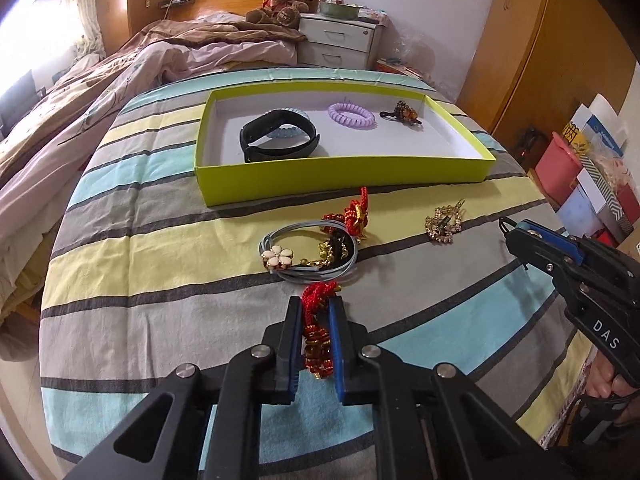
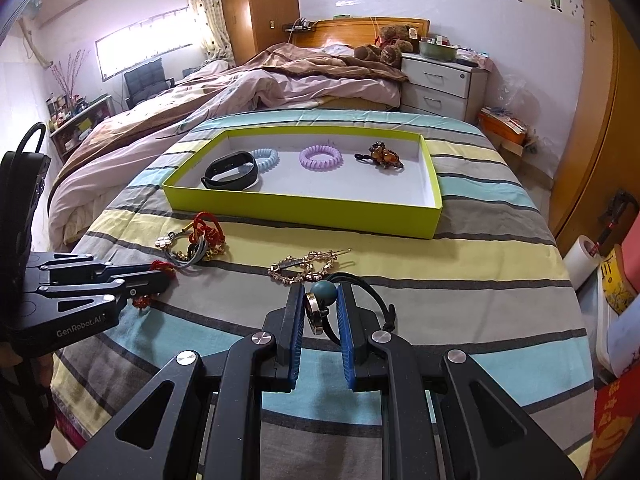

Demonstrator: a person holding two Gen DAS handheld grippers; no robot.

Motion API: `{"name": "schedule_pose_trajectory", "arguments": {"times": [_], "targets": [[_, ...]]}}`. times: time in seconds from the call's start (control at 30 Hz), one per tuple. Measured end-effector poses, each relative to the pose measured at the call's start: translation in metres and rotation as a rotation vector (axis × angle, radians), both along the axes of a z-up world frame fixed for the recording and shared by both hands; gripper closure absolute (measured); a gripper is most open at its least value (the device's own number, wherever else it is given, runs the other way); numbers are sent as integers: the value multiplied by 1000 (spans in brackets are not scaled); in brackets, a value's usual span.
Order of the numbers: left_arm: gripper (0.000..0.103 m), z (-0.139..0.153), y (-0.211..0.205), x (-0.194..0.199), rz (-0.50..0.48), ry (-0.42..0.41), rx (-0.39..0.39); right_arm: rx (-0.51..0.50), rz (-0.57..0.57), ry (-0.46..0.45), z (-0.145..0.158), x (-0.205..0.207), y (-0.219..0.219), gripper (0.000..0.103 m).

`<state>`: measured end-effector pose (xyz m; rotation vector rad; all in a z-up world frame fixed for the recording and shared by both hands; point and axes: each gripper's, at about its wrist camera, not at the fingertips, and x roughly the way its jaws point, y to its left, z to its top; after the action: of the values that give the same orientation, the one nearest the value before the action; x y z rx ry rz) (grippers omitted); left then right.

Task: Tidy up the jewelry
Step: 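Grasp the red knotted charm with the left tool while the right tool grasps the pink-button black hair tie, then carry both items into the green box and open both tools to release them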

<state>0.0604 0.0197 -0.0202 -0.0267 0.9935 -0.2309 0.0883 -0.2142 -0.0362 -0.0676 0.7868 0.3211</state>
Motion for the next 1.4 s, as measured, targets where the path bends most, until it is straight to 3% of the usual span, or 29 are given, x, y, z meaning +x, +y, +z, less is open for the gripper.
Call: {"name": "schedule_pose_trajectory", "arguments": {"times": [0.63, 1.03, 1.4], "targets": [[91, 43, 5, -1, 12, -88, -68, 25, -6, -53, 25, 8, -14, 86], [91, 71, -15, 45, -38, -133, -101, 17, 5, -109, 49, 45, -17, 86], [91, 59, -30, 107, -68, -83, -148, 8, 14, -67, 39, 106, -18, 86]]}}
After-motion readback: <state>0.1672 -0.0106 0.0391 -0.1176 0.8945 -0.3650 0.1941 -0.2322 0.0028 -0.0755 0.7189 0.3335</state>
